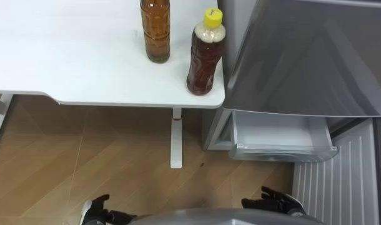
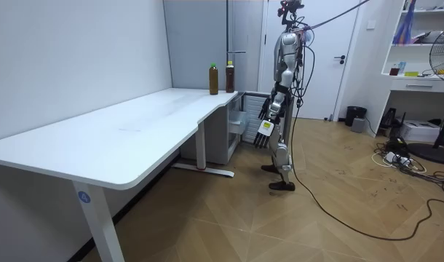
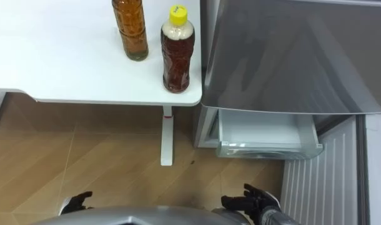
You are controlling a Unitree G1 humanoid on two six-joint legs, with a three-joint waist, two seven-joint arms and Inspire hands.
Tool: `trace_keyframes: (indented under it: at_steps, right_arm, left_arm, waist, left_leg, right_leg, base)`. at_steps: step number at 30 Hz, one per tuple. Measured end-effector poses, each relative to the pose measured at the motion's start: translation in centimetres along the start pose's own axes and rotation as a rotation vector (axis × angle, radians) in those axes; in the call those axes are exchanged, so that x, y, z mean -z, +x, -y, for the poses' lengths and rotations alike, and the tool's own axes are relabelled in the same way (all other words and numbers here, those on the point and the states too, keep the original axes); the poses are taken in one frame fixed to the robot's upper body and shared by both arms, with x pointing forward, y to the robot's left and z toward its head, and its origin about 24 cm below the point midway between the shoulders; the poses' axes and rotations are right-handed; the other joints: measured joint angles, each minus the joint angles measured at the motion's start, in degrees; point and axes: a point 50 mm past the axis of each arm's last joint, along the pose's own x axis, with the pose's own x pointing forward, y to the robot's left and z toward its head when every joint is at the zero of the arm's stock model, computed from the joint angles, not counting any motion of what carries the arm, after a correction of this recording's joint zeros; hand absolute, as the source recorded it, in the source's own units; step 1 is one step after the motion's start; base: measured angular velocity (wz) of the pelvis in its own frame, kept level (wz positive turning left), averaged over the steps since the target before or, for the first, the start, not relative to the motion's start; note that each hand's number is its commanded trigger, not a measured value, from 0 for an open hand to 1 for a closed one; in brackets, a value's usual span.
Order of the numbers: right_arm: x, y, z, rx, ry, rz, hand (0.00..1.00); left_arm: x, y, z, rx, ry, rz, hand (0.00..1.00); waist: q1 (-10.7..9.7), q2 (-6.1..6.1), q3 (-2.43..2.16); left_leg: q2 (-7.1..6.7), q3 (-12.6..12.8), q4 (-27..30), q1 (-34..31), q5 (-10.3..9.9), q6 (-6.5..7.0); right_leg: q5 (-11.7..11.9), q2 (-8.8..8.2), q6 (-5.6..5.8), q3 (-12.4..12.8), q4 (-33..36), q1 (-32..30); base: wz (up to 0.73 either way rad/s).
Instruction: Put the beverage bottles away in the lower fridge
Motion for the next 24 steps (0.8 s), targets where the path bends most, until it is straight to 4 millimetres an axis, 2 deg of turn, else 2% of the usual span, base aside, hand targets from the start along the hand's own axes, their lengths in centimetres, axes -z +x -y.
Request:
trace_keyframes:
  at_steps: [8,19,24]
  right_arm:
    - [0.1,0.0,0.1,0.007,0.004,-0.001,0.0]
    - [0.6,-0.1,0.5,0.022,0.055,-0.03,0.0]
    - [0.5,-0.1,0.5,0.024,0.063,-0.027,0.0]
  left_arm:
    - [0.2,0.0,0.0,-0.006,-0.009,-0.007,0.0]
    - [3.1,-0.6,0.1,-0.004,-0.072,-0.143,0.0]
    - [3.1,-0.6,0.1,-0.006,-0.149,-0.159,0.0]
  waist:
    - [0.0,0.16,0.0]
    - [-0.02,0.26,0.18]
    - [-0.11,0.19,0.21]
  left_leg:
    - [0.01,0.02,-0.11,0.05,0.0,0.0]
    - [0.13,0.32,-0.86,1.03,-0.01,-0.01]
    - [0.16,0.27,-0.85,0.72,-0.01,-0.02]
  right_leg:
    - [0.0,0.07,0.0,0.18,-0.05,0.03]
    - [0.02,0.41,0.03,0.6,-0.69,0.88]
    - [0.02,0.48,0.03,0.55,-0.74,0.46]
  base:
    - [0.0]
    - [-0.01]
    - [0.0]
